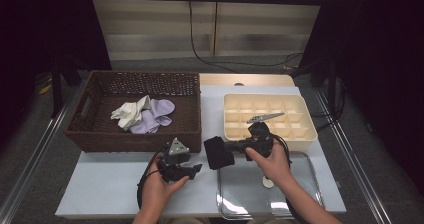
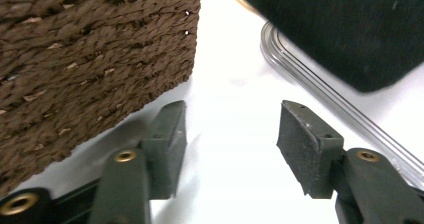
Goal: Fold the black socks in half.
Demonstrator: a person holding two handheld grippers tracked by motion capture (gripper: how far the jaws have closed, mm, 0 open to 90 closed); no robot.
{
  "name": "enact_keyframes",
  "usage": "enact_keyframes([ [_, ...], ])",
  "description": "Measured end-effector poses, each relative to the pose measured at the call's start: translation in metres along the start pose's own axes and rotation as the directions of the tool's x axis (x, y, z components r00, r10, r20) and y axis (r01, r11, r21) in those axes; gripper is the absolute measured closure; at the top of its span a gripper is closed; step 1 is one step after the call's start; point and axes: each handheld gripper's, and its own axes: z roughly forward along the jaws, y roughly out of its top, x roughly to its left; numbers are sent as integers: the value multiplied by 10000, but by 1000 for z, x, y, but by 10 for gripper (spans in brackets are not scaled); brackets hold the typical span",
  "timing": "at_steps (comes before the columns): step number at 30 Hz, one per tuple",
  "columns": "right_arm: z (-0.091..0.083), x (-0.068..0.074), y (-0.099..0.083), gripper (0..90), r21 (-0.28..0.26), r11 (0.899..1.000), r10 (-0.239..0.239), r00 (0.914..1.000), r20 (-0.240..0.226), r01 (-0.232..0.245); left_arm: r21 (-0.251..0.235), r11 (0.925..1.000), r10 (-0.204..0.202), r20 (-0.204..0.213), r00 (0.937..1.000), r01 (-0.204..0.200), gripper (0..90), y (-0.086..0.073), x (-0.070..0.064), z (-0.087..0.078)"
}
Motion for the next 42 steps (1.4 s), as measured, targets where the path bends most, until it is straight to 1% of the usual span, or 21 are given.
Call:
enact_keyframes([
  [3,-7,2,7,857,-6,9999,-136,9999,83,136,101,9999,66,-80,9999,-65,424,-4,3,-1],
  [4,-9,3,9,857,-17,9999,-167,9998,102,167,20,10000,48,-181,9998,-48,420,-6,4,-2],
  [5,-13,4,12,857,-83,9998,-190,9997,129,191,90,9998,173,-208,9996,-171,414,-7,6,-3],
  [6,-15,4,14,857,-115,9997,-213,9997,152,215,8,10000,57,-209,9998,-57,408,-9,7,-3],
  [8,-21,4,18,856,-193,9996,-181,9996,209,185,58,9999,120,-372,9992,-118,383,-11,10,-4],
  [9,-23,3,19,856,-233,9995,-208,9995,246,214,42,10000,26,-400,9992,-24,383,-12,10,-4],
  [10,-25,2,21,856,-277,9995,-149,9996,233,155,48,10000,75,-480,9988,-73,379,-12,12,-4],
  [12,-29,0,24,856,-333,9994,-88,9996,278,97,-3,10000,-3,-488,9988,3,374,-13,12,-5],
  [13,-30,-1,25,856,-346,9993,-131,9993,342,143,1,10000,67,-496,9987,-67,369,-13,13,-4],
  [15,-34,-2,29,856,-389,9992,-116,9991,401,132,-43,10000,70,-551,9985,-72,354,-13,13,-3],
  [16,-36,-4,31,856,-421,9990,-123,9989,449,142,-43,10000,60,-497,9987,-63,349,-14,13,-3],
  [17,-37,-5,33,856,-484,9988,-64,9988,494,88,-53,10000,18,-493,9988,-21,348,-15,13,-2],
  [18,-38,-6,34,856,-495,9987,-49,9987,512,74,-13,10000,88,-513,9986,-89,345,-15,13,-2],
  [19,-40,-8,36,856,-526,9986,-16,9985,555,45,-11,10000,37,-489,9988,-37,340,-16,13,-1],
  [20,-41,-9,37,856,-538,9985,-12,9981,610,45,54,10000,71,-520,9986,-68,339,-17,14,-1],
  [25,-47,-18,43,855,-713,9974,165,9966,811,-107,-92,10000,20,-499,9988,-25,326,-18,14,0],
  [28,-48,-22,45,855,-726,9972,265,9954,925,-198,-101,9999,107,-562,9984,-113,316,-18,12,1],
  [33,-46,-29,45,854,-752,9965,431,9939,1011,-356,-127,9991,384,-607,9974,-393,306,-20,12,2],
  [36,-46,-33,45,854,-794,9959,517,9933,1029,-436,-45,9971,756,-698,9947,-761,299,-20,11,3],
  [38,-46,-35,45,854,-812,9954,588,9926,1064,-503,-61,9958,906,-742,9931,-913,289,-21,10,4],
  [42,-45,-37,46,854,-813,9953,626,9914,1150,-535,-82,9956,921,-746,9929,-930,285,-21,10,4],
])
